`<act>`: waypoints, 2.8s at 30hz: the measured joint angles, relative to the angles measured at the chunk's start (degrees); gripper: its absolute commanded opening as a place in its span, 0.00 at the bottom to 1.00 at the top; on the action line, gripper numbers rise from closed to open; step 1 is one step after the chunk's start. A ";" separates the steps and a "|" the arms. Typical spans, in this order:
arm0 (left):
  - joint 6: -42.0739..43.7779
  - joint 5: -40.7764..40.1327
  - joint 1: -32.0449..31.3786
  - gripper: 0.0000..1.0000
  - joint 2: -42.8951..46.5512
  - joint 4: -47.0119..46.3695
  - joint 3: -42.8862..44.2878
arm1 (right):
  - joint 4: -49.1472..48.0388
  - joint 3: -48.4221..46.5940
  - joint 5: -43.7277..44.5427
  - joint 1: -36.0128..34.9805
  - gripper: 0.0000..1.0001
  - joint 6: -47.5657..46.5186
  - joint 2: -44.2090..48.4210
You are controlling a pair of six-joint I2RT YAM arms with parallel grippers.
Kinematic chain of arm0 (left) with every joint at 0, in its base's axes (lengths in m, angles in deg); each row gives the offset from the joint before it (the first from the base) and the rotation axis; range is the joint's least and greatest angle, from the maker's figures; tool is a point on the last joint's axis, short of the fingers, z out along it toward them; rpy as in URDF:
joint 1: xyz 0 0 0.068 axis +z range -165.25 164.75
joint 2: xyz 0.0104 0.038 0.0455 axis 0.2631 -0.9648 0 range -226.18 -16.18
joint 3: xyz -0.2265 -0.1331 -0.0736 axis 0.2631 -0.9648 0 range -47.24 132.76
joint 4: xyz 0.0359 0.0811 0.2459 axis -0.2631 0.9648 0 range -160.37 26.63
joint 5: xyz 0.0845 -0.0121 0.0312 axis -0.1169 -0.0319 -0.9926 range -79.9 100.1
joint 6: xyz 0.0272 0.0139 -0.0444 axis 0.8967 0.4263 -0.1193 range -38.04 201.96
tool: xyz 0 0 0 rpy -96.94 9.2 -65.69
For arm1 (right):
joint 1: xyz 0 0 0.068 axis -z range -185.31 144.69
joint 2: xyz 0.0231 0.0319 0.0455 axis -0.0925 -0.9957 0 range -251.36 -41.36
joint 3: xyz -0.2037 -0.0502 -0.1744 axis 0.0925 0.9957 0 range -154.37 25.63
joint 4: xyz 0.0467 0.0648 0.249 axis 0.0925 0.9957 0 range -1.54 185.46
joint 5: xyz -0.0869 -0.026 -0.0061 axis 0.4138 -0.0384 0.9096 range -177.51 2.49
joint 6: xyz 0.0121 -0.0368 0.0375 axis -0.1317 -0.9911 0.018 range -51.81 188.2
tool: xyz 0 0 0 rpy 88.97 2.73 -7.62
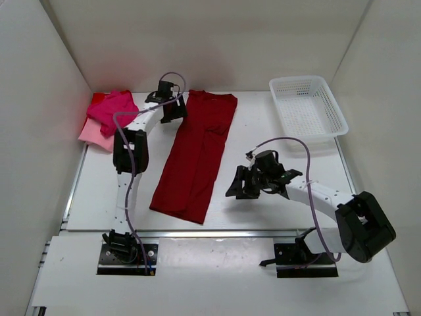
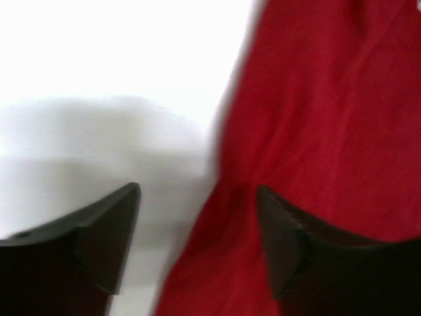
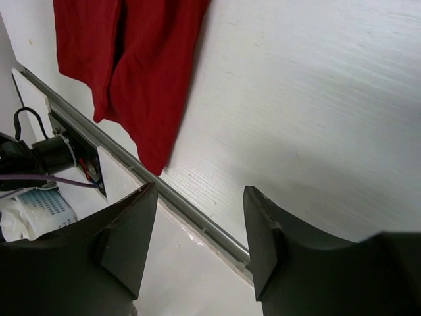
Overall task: Fold and stack the t-shirts
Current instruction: Rotate the rectangle-folded T-shirt at the center of the board, then pick up the rectangle-folded T-shirt from the center of the board.
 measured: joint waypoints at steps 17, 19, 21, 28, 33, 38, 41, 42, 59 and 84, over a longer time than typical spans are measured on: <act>-1.62 6.64 0.98 0.32 54.93 -1.88 -60.57 | -28.39 2.14 2.91 -18.62 0.47 15.82 -18.12; -2.32 6.82 1.03 0.39 58.88 -1.29 -67.06 | -31.56 1.44 3.76 -19.69 0.37 18.01 -20.59; -2.95 6.97 0.98 0.43 62.18 -0.04 -71.54 | -33.79 1.29 4.83 -20.57 0.22 19.34 -22.40; -3.65 7.19 -1.81 0.60 69.59 1.86 -76.52 | -34.73 4.66 7.04 -19.30 0.00 22.21 -21.22; -5.31 8.83 -5.31 0.63 71.71 0.94 -81.37 | -28.33 10.12 7.06 -11.56 0.00 18.08 -11.96; -6.97 11.54 -9.40 0.60 71.87 0.46 -87.17 | -21.31 13.00 5.75 -4.83 0.23 12.00 -5.18; -8.20 13.77 -9.68 0.60 73.44 0.00 -91.43 | -18.25 13.27 3.82 -2.78 0.37 9.20 -2.05; -8.61 14.62 -9.77 0.61 74.05 -0.31 -92.72 | -17.33 13.29 3.58 -2.49 0.37 8.74 -1.14; -12.48 20.63 -10.49 0.54 75.58 -5.75 -98.12 | -18.38 16.92 -1.01 -5.66 0.32 13.49 0.24; -12.96 20.04 -10.71 0.00 75.82 -6.51 -99.62 | -20.17 16.02 -0.59 -6.47 0.00 15.19 -4.04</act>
